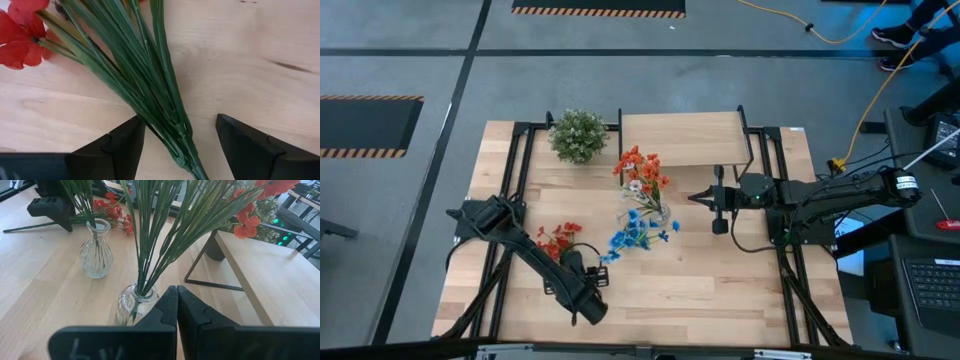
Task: Pick and place flowers into a vace then onto a shelf
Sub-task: Put the orange flowers into the bottom transparent vase
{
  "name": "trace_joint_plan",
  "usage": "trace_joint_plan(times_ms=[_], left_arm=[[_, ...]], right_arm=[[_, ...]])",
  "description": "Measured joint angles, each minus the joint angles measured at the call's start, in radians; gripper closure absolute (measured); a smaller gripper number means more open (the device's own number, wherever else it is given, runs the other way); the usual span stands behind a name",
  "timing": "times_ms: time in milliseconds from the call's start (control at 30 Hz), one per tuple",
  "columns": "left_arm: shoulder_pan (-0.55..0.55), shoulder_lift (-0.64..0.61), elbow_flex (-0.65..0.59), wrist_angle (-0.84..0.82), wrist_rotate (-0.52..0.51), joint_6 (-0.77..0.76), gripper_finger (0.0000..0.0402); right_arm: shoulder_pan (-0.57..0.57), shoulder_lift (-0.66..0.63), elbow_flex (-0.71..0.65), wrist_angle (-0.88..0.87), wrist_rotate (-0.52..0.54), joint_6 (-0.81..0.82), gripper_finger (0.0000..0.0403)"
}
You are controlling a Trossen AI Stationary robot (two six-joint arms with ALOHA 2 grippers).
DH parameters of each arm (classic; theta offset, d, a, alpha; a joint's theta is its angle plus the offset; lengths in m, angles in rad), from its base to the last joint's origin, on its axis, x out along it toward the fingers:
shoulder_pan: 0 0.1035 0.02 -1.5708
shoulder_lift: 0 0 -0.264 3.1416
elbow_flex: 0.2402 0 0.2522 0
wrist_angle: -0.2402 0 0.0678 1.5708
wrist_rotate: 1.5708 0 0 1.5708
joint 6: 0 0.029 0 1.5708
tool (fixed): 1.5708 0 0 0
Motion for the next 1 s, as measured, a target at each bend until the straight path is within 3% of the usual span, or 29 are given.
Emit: trace_joint_plan(times_ms=[333, 800, 1000], left_arm=[[0.001, 0.006, -0.004, -0.074, -0.022, 0.039, 0.0162], [0.001, 0.007, -0.006, -0.124, -0.093, 0.249, 0.0163], [0.0, 0.006, -0.005, -0.124, -0.096, 0.318, 0.019]], right_arm=[[0.0, 0.0, 0.0, 0.002, 0.0, 0.0, 0.0399], [0.0, 0.0, 0.0, 0.003, 0.0, 0.004, 0.0399], [0.0, 0.0, 0.0, 0.005, 0.0, 0.004, 0.0399]])
